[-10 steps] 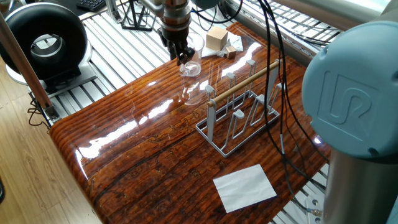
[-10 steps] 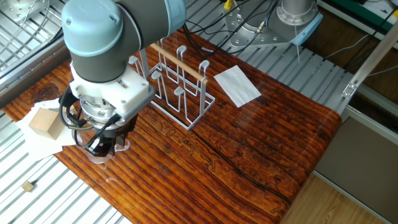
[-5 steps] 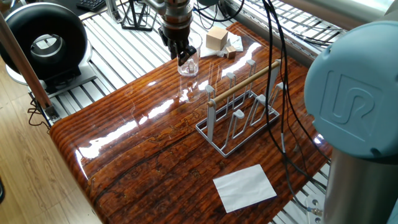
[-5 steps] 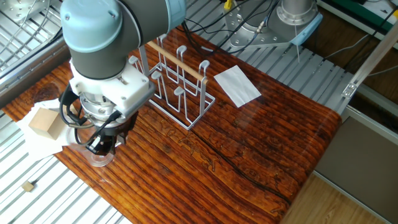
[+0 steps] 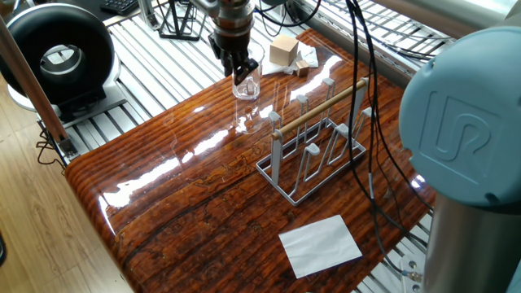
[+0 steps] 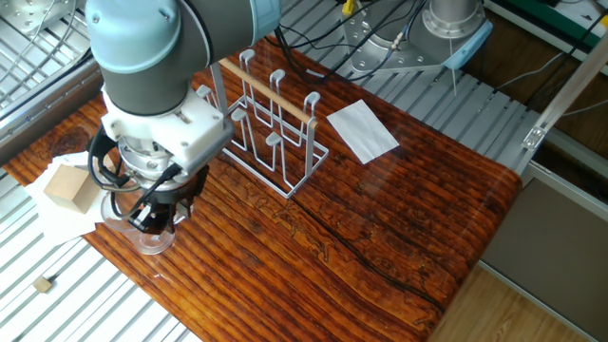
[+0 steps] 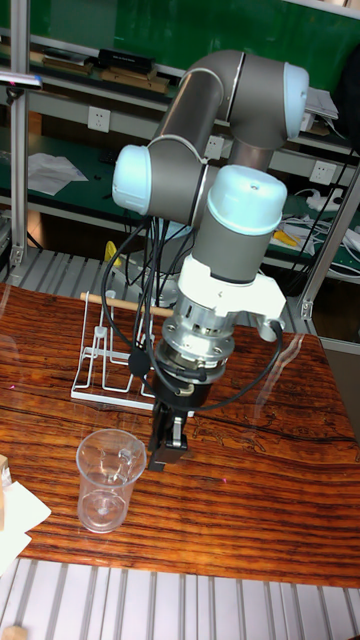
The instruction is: Put the cup on the cup rack
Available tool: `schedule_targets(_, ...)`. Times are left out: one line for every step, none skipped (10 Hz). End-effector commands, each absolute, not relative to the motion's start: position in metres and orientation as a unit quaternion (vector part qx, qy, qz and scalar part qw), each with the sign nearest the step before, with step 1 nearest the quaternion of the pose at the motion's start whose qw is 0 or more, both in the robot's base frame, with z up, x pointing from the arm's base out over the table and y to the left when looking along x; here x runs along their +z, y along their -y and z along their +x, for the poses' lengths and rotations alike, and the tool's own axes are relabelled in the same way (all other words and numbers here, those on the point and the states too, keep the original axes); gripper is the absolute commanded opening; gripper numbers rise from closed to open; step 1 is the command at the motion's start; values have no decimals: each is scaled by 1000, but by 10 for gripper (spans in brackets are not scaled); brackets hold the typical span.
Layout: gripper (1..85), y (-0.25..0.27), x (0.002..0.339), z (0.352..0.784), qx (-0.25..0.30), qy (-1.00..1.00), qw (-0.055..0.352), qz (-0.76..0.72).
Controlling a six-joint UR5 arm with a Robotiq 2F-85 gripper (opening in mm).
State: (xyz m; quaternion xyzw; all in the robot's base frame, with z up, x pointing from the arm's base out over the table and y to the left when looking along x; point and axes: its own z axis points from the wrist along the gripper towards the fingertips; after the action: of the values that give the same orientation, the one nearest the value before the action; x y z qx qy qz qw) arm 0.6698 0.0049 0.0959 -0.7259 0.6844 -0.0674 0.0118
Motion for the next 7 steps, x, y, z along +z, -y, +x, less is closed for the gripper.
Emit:
schedule_targets(377, -8, 96, 665, -61, -677, 7, -734)
schedule_targets(410, -10, 95, 663, -59, -664, 2, -746)
schedule_targets(433, -14, 95, 660, -59, -648, -1, -760)
schedule_targets(433, -17, 95, 659, -60, -630, -3, -774)
schedule_targets(433, -16, 94, 660, -67, -606, -9, -793)
schedule_targets(433, -14, 94, 659, -70, -589, -15, -805)
schedule_targets(433, -11, 94, 661, -76, -572, -19, -817)
